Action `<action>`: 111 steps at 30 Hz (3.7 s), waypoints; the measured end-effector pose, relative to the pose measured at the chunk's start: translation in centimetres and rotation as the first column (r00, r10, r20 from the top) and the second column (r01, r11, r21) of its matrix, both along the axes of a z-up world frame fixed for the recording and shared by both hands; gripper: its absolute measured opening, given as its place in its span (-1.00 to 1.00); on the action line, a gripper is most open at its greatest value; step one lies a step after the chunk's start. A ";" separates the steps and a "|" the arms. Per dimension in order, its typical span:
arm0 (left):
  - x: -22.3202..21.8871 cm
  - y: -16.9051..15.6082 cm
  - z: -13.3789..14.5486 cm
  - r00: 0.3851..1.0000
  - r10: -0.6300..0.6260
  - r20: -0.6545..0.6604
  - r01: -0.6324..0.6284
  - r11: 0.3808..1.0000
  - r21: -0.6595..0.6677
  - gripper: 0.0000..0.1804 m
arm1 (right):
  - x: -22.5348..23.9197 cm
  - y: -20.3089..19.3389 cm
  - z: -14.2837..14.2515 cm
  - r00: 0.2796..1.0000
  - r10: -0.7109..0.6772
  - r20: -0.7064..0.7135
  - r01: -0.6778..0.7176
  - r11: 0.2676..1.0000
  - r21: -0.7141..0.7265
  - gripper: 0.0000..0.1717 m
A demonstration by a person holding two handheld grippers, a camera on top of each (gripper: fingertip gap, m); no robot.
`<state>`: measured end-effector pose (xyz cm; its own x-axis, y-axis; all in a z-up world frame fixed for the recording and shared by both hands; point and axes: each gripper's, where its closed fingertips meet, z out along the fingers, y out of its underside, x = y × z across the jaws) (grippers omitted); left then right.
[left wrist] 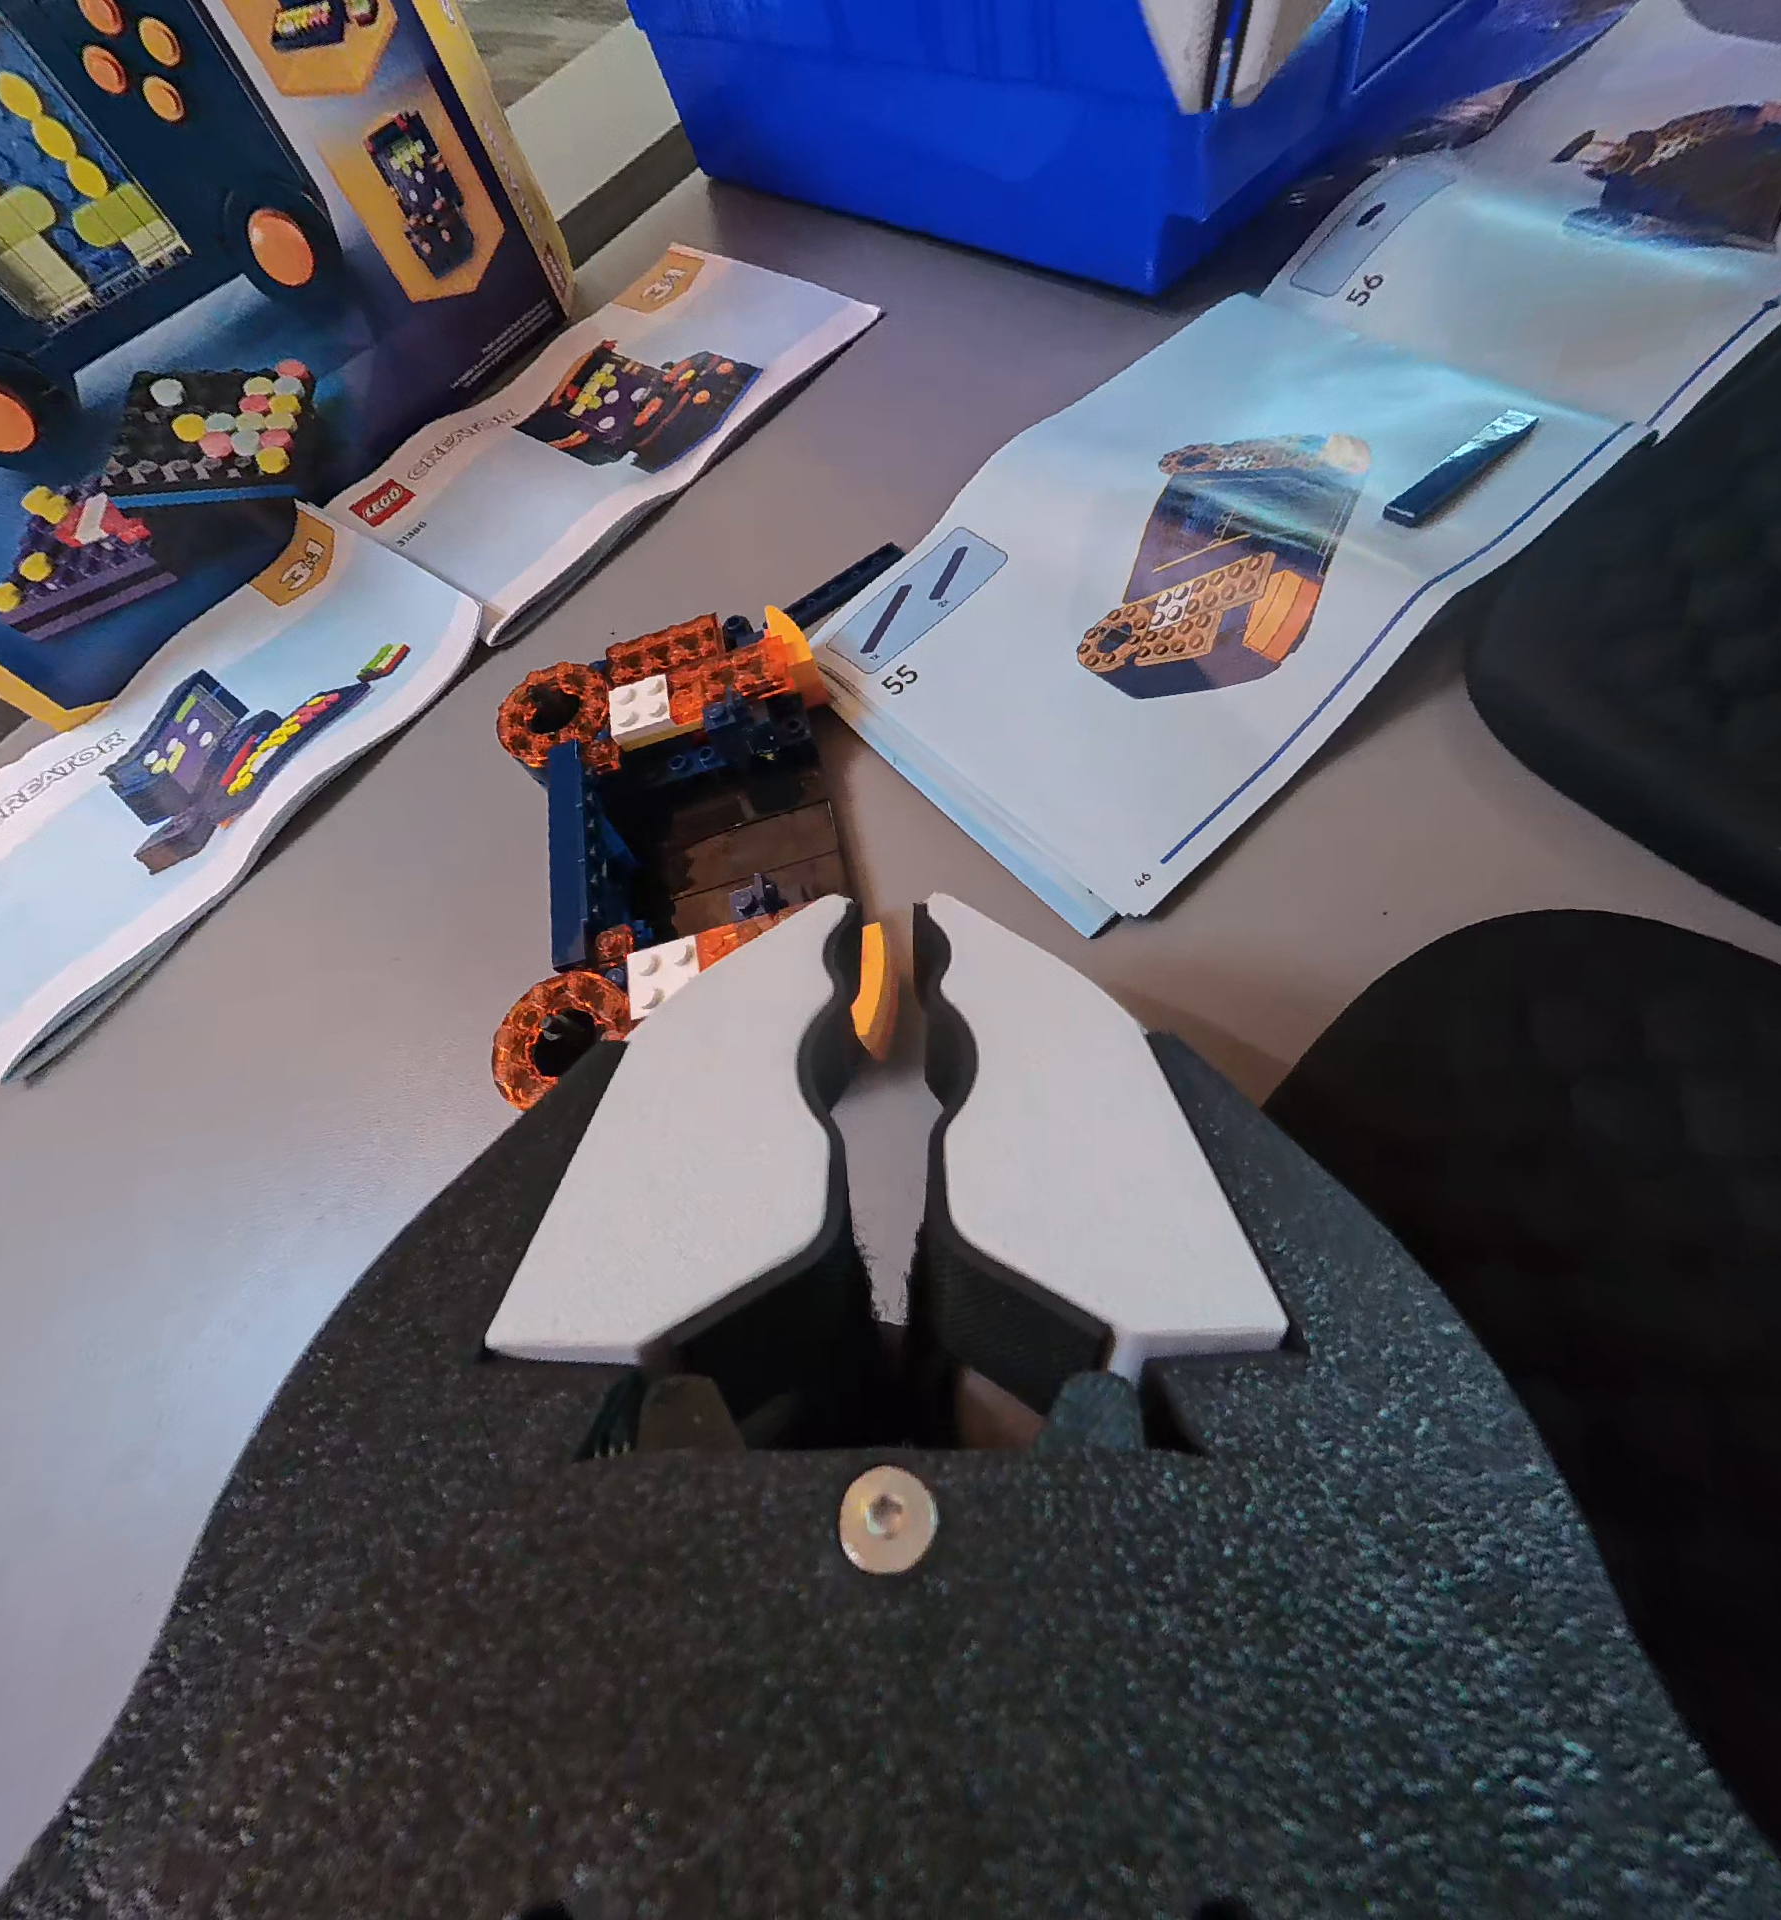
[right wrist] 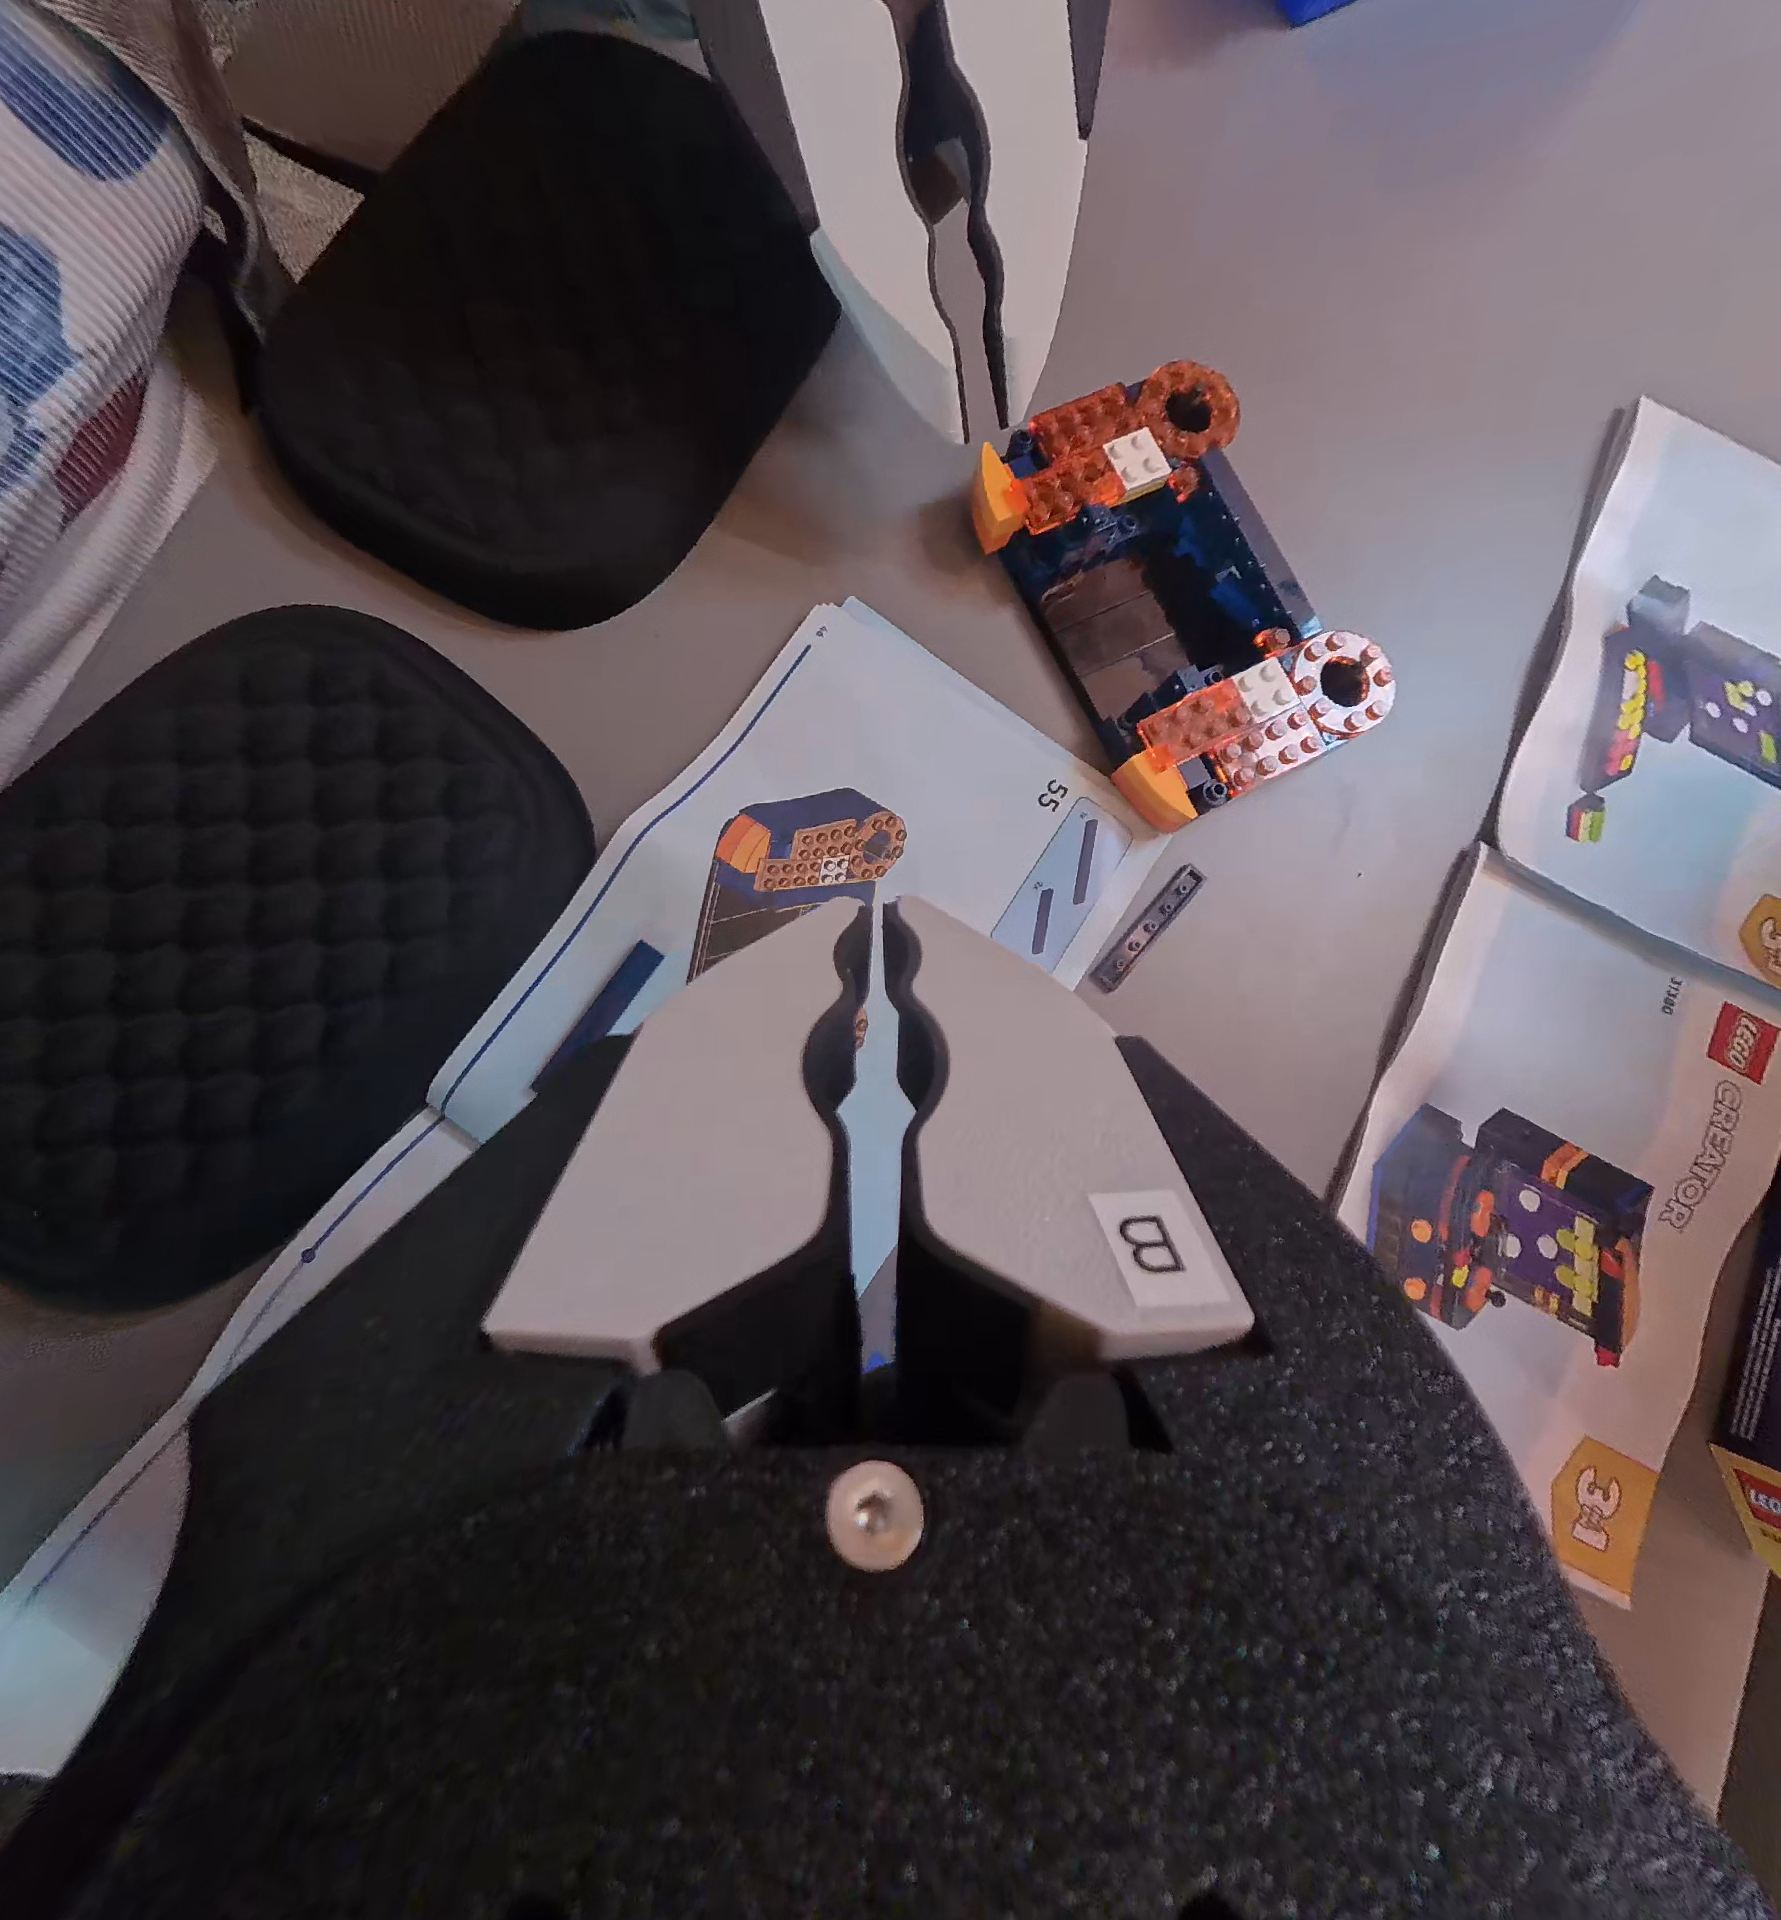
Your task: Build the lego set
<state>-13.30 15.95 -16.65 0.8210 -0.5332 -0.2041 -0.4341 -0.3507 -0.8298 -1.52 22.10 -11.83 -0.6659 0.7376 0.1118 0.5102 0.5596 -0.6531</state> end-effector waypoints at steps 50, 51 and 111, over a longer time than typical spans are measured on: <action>-1.1 0.7 -2.2 0.989 -0.138 -0.048 0.131 0.984 -0.123 -0.54 | -14.2 -3.8 -7.6 0.918 0.371 0.140 -0.386 0.916 0.107 -0.81; -1.1 0.7 -2.2 0.989 -0.140 -0.050 0.134 0.984 -0.119 -0.55 | -14.2 -3.8 -7.6 0.920 0.371 0.129 -0.386 0.913 0.129 -0.80; -1.1 0.8 -2.0 0.984 -0.173 0.033 0.174 0.983 -0.050 -0.66 | -14.0 -4.2 -7.4 0.942 0.328 -0.074 -0.319 0.941 0.113 -0.82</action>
<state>-14.38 16.72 -18.64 0.7202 -0.6774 -0.1500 -0.4685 -0.3154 -0.8252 -15.48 17.92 -19.20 -0.8506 0.4663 0.2430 0.2323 0.7478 -0.6219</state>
